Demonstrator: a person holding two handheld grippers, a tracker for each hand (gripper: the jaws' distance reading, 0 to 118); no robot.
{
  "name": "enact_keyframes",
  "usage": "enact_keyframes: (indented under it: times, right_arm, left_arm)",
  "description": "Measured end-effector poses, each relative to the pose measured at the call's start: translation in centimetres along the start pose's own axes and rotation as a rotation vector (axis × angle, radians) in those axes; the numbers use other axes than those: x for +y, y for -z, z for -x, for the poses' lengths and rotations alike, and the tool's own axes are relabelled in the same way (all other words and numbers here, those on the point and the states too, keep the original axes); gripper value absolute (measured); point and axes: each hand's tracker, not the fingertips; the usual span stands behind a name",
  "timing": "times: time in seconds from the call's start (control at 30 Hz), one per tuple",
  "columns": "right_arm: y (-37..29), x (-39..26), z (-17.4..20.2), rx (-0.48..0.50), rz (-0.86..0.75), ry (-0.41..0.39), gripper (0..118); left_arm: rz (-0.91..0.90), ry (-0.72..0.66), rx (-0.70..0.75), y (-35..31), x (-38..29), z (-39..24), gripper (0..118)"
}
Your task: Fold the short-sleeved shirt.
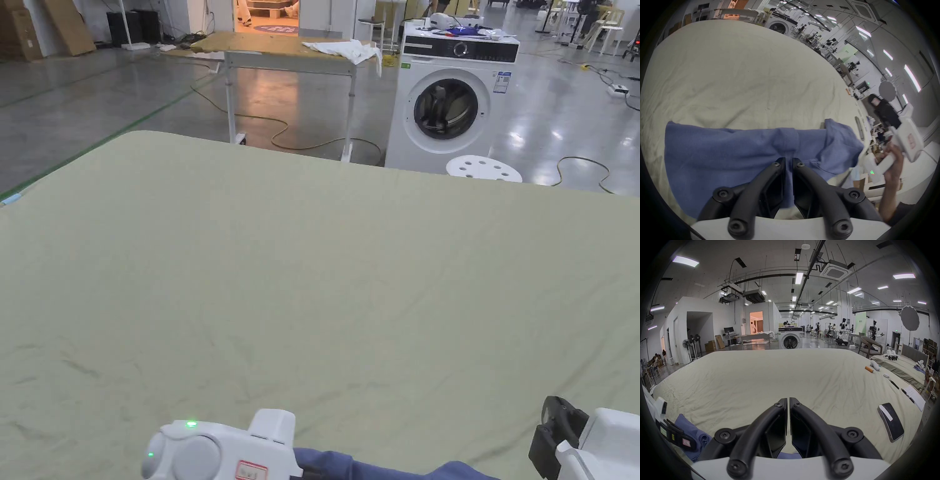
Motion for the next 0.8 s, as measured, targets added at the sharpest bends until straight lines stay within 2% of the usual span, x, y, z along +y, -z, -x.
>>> enact_keyframes:
  times: [0.07,0.2,0.3,0.37,0.57,0.63,0.77,0.8]
  right_arm:
    - [-0.1,0.1,0.1,0.004,-0.01,-0.002,2]
    - [-0.2,0.6,0.4,0.012,-0.024,-0.011,2]
    - [-0.1,0.8,0.6,0.014,-0.028,-0.013,2]
    - [-0.1,0.9,0.6,0.016,-0.03,-0.013,2]
    - [-0.1,0.9,1.0,0.027,-0.025,-0.014,2]
    - [-0.1,0.9,1.0,0.028,-0.021,-0.003,2]
    - [-0.1,0.8,1.3,0.029,-0.017,-0.002,2]
    - [-0.2,0.8,1.4,0.033,-0.016,0.0,2]
  left_arm:
    - [-0.054,-0.017,-0.021,-2.7,0.3,0.9,19]
    - [-0.135,-0.068,-0.007,-7.6,0.9,5.0,56]
    - [-0.202,-0.16,0.032,-10.1,0.8,9.5,74]
    - [-0.208,-0.219,-0.004,-10.8,0.4,12.6,83]
    - [-0.115,-0.416,-0.156,-8.7,-1.8,18.6,84]
    - [-0.177,-0.42,-0.282,-8.5,-2.4,18.7,84]
    - [-0.101,-0.419,-0.369,-5.8,-2.4,18.0,83]
    - [-0.085,-0.395,-0.382,-4.3,-1.8,19.5,78]
